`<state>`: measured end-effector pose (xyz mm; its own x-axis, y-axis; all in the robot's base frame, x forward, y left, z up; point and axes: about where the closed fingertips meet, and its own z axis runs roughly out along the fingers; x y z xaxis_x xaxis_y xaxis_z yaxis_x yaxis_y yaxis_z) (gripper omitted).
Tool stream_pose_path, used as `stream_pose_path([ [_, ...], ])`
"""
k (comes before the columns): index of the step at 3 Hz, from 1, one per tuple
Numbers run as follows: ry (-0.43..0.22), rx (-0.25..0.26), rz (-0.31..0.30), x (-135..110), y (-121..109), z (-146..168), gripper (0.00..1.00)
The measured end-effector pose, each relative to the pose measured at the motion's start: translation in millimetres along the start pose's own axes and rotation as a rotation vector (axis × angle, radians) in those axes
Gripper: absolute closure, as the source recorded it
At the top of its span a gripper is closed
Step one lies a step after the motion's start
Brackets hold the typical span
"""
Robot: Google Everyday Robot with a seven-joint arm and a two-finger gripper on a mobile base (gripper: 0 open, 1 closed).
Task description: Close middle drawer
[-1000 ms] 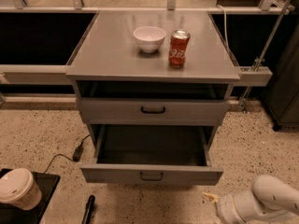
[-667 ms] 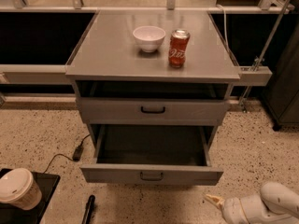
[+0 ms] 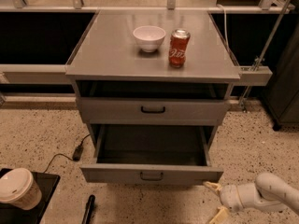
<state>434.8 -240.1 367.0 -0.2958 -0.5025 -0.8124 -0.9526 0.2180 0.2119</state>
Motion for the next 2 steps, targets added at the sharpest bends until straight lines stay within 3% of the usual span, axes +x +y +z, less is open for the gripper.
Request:
stream_pose_path([
  [2, 0.165, 0.120, -0.075, -53.2, -68.6, -6.0, 0.00],
])
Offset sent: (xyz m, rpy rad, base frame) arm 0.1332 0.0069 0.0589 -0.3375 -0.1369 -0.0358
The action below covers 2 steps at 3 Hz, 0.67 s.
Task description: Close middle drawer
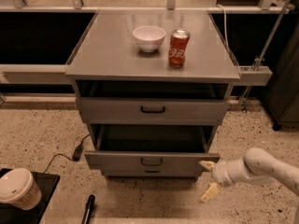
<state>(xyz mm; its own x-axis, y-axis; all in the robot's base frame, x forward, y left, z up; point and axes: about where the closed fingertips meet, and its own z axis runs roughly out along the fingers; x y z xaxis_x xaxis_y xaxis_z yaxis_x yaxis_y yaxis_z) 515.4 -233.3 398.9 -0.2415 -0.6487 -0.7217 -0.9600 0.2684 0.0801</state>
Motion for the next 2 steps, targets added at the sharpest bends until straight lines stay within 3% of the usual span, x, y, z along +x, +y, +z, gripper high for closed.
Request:
stream_pose_path([
  [1, 0.056, 0.000, 0.017, -7.1, -29.7, 17.5, 0.00],
  [2, 0.056, -0.001, 0.017, -7.1, -29.5, 17.5, 0.00],
])
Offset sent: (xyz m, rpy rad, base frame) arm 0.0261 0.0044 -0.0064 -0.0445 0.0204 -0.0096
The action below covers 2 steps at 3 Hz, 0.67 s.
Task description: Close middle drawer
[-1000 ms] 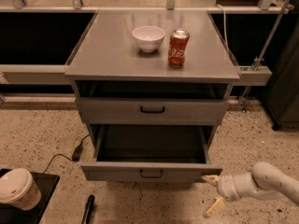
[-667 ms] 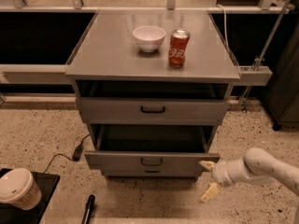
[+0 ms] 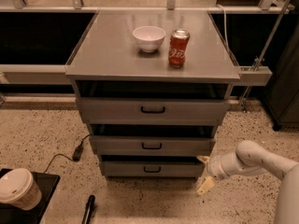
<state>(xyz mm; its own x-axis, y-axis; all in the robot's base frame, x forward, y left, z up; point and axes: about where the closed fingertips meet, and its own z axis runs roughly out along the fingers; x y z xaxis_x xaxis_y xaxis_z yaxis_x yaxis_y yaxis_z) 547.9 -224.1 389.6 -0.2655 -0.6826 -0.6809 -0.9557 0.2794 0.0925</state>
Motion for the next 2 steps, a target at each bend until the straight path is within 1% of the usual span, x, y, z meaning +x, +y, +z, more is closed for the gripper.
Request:
stream_pose_path([
  [1, -0.001, 0.015, 0.005, 0.0, -14.2, 1.7, 0.00],
  [2, 0.001, 0.050, 0.013, -8.2, -49.4, 9.8, 0.00],
])
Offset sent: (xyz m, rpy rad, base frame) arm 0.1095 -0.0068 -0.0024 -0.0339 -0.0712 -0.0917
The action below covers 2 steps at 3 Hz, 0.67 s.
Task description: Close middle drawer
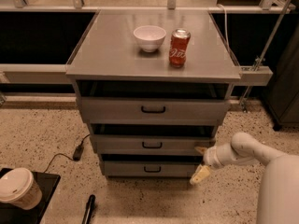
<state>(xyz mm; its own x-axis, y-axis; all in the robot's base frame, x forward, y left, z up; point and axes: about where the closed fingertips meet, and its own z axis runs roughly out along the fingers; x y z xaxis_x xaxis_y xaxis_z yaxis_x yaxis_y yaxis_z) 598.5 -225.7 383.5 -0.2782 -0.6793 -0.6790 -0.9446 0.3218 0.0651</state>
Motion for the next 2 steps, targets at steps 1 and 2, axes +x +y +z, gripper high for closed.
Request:
stream_pose_path([
  [1, -0.004, 0.048, -0.011, -12.8, -28.5, 6.2, 0.00],
  [2, -0.004, 0.048, -0.011, -12.8, -28.3, 6.3, 0.00],
])
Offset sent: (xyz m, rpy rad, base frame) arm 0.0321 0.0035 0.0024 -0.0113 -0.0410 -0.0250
